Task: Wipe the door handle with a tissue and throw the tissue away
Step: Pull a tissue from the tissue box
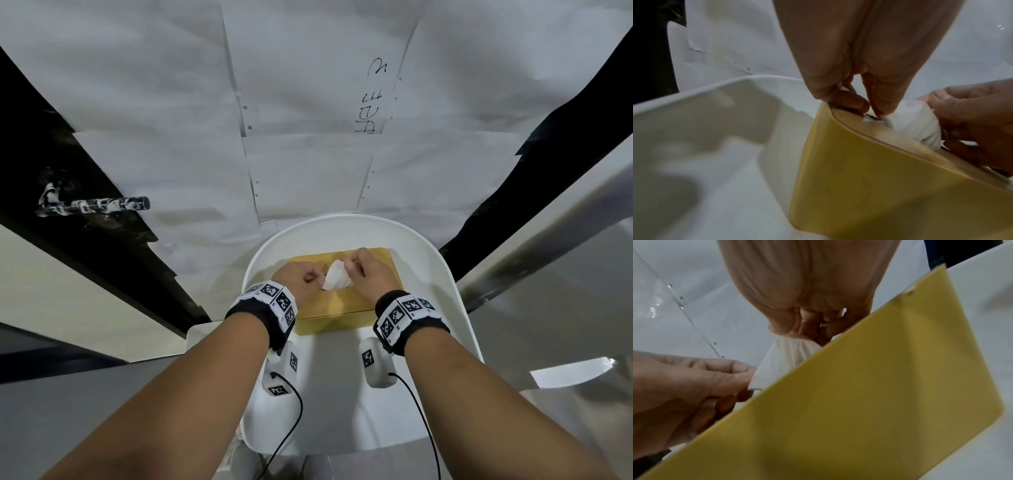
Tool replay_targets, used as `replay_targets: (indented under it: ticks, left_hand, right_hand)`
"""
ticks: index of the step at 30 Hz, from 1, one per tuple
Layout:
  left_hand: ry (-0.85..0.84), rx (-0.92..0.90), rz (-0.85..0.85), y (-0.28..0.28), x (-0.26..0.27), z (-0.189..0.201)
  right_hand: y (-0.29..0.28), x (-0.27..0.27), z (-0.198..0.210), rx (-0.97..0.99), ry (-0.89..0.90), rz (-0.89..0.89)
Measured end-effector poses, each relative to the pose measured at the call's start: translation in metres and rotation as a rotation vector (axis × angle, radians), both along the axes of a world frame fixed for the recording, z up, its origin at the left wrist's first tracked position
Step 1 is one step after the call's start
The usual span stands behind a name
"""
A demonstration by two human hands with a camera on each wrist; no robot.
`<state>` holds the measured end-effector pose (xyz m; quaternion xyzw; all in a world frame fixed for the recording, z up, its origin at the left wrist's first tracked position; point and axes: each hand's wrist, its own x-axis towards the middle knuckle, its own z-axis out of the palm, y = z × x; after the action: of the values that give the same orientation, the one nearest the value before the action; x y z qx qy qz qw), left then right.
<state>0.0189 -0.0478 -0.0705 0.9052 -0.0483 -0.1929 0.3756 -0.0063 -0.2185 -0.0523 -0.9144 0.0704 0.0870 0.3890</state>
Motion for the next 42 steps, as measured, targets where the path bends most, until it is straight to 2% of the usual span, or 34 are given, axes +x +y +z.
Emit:
replay_targets:
  ticks: [3, 7, 12, 15, 18, 22, 26, 30, 32, 34, 39, 42]
  left_hand:
    - [-0.015, 0.051, 0.006, 0.003, 0.003, 0.000]
    - [0.021, -0.030, -0.009, 0.003, 0.005, 0.000]
    - [0.014, -0.029, -0.052, 0.003, 0.005, 0.001]
    - [0.053, -0.061, 0.063, 0.007, 0.007, 0.003]
    - [0.150, -0.170, 0.159, 0.012, 0.008, 0.003]
    - [0.112, -0.130, 0.188, 0.014, 0.007, 0.003]
    - [0.126, -0.247, 0.184, 0.015, 0.007, 0.005]
    - [0.120, -0.301, 0.204, 0.010, 0.007, 0.020]
    - [0.180, -0.340, 0.243, 0.008, 0.003, 0.027]
    - [0.208, -0.301, 0.266, 0.009, 0.002, 0.029]
    - [0.104, -0.170, 0.214, 0.023, -0.005, 0.028]
    - [0.128, -0.177, 0.248, 0.029, -0.002, 0.023]
  right_hand:
    - [-0.001, 0.002, -0.002, -0.028, 0.025, 0.073]
    - [-0.004, 0.005, -0.003, -0.100, 0.009, 0.105]
    - [-0.001, 0.007, -0.002, 0.026, -0.023, 0.076]
    - [-0.001, 0.007, -0.002, 0.108, 0.005, 0.066]
    - [-0.004, 0.007, -0.001, 0.083, 0.038, 0.059]
    - [-0.003, 0.002, 0.000, 0.075, -0.027, 0.031]
    - [0.002, 0.003, 0.005, 0.054, -0.039, 0.077]
    - [0.010, 0.004, 0.011, -0.009, 0.076, 0.177]
    - [0.014, 0.001, 0.012, -0.033, 0.105, 0.194]
    - [0.015, -0.001, 0.012, -0.040, 0.074, 0.171]
    - [0.018, 0.002, 0.022, -0.096, -0.021, 0.097]
    - [0.019, 0.005, 0.025, -0.080, -0.007, 0.079]
